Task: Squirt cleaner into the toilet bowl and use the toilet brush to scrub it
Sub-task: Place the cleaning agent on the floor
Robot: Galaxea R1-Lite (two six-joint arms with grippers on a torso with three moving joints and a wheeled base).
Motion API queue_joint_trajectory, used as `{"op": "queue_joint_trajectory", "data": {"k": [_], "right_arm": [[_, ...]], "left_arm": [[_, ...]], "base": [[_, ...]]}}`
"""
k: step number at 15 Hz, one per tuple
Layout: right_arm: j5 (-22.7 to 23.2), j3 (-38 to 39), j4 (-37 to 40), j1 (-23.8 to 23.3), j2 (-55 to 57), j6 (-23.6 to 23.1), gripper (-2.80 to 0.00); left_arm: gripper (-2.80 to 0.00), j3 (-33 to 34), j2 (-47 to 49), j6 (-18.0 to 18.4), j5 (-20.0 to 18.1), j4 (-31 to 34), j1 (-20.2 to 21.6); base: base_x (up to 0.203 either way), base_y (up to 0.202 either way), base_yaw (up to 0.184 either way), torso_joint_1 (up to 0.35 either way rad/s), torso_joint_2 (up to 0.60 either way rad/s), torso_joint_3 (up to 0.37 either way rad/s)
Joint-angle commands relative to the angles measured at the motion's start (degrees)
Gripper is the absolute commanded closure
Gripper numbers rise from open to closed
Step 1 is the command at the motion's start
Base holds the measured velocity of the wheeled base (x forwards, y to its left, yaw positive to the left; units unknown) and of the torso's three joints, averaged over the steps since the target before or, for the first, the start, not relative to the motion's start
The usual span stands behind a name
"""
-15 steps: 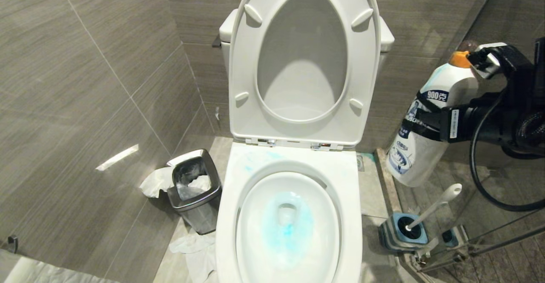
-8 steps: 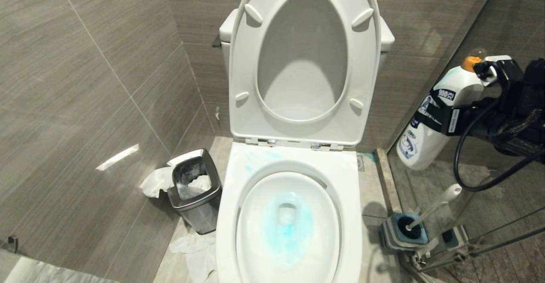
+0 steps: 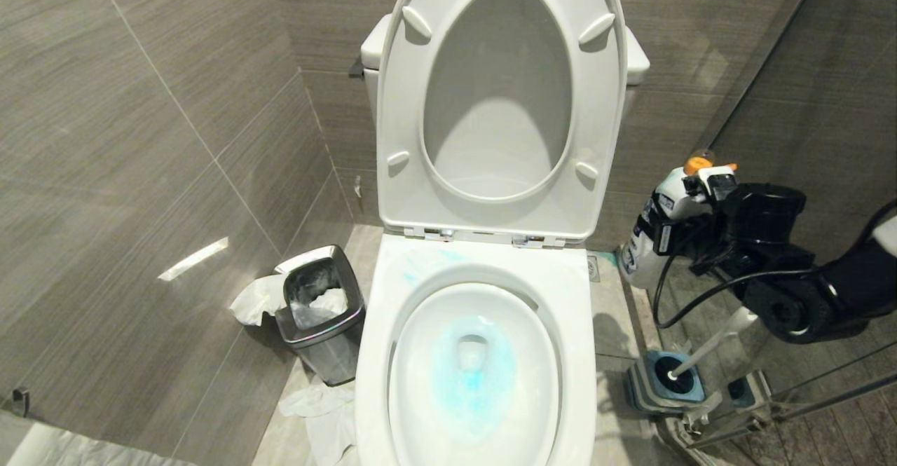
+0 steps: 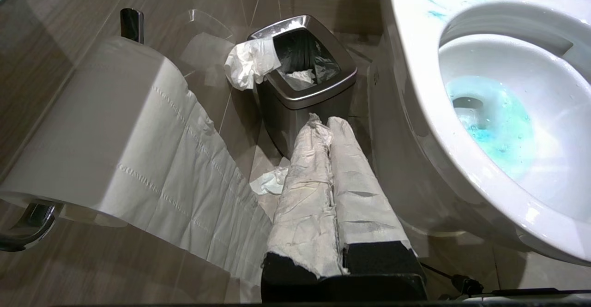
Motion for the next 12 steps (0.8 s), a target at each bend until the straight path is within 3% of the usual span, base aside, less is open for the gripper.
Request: {"op": "queue_joint_trajectory", "data": {"k": [1,7,12], "right_arm": [[0.0,-3.3,-8.5,0.5,14.4,-0.7,0.00],[2.0,-23.8,-12.6,0.9,30.0,-1.2,0.00],[5.0,-26.8,-12.0,0.1,33.9,-1.0,0.00]], "left_arm": [[0.00,0.2,0.1,0.0,0.0,0.0,0.0],[0.00,0.1,0.1,0.2,0.0,0.0,0.0],[0.00,0.2,0.1,0.1,0.0,0.0,0.0]], "base": [[0.000,0.000,0.000,0.000,0.00,0.000],[0.000,0.000,0.000,0.000,0.00,0.000],[0.000,0.000,0.000,0.000,0.00,0.000]]}}
